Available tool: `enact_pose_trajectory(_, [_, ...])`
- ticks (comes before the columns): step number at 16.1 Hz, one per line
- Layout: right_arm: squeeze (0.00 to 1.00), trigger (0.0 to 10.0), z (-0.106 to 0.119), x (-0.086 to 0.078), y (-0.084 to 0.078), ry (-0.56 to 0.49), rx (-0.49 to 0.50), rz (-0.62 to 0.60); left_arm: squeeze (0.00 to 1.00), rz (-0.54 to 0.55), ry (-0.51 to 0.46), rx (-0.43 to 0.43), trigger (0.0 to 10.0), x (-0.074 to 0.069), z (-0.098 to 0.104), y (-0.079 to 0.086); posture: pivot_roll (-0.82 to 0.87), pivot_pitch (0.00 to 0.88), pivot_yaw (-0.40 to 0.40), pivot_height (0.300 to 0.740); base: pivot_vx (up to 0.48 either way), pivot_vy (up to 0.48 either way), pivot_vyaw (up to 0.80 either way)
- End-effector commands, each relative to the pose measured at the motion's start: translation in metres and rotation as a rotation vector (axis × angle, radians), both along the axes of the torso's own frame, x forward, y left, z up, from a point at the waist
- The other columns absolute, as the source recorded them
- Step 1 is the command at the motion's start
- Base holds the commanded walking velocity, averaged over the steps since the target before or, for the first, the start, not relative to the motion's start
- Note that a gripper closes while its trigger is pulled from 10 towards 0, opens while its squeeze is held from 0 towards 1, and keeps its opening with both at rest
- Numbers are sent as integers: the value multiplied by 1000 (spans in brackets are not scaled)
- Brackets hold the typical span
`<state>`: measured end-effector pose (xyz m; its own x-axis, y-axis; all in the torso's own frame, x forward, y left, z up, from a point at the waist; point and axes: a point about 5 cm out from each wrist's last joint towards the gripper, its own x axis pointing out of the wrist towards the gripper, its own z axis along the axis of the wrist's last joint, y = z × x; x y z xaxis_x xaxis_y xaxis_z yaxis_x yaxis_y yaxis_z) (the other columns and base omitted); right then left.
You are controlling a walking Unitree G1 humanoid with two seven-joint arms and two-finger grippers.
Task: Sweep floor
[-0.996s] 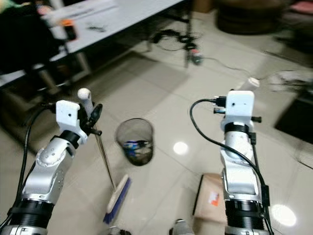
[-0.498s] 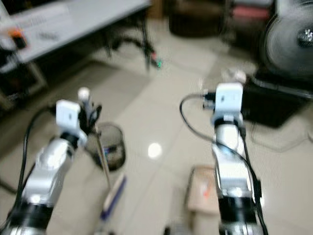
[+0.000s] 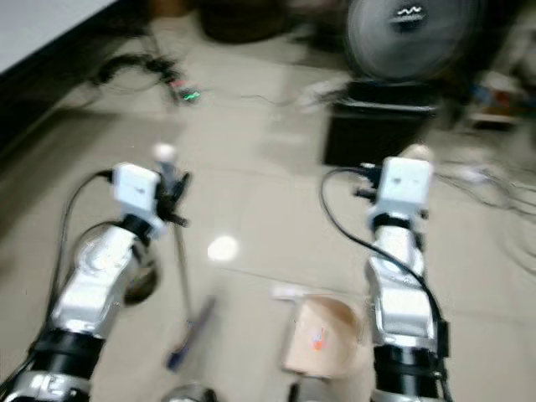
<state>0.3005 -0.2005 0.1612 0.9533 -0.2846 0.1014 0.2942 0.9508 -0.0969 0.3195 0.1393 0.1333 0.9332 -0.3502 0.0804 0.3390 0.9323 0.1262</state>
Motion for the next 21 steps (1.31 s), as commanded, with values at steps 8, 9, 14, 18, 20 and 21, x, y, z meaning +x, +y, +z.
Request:
enact_pose_trajectory(8, [0, 10000, 8, -2, 12, -30, 33, 48, 0, 23, 8, -22, 10000, 5, 3, 8, -52, 94, 77, 740, 0, 230, -400])
enact_pose_trajectory(9, [0, 10000, 7, -2, 12, -28, 34, 50, 0, 23, 7, -36, 10000, 6, 3, 8, -53, 96, 81, 740, 0, 0, 0])
enact_pose_trajectory(14, [0, 10000, 15, -1, 14, -83, -41, 95, 0, 100, -50, -77, 10000, 7, 9, 12, -54, 99, 82, 740, 66, 0, 0])
enact_pose_trajectory(18, [0, 10000, 15, 1, 17, -70, -83, 129, 0, 105, -53, -82, 10000, 7, 9, 12, -50, 99, 74, 740, 417, 0, 250])
enact_pose_trajectory(20, [0, 10000, 14, 1, 16, -79, -69, 124, 0, 116, -56, -81, 10000, 6, 9, 12, -45, 96, 61, 740, 441, 0, 316])
enact_pose_trajectory(21, [0, 10000, 14, 1, 15, -88, -46, 120, 0, 122, -58, -80, 10000, 5, 8, 13, -44, 94, 55, 740, 446, 0, 0])
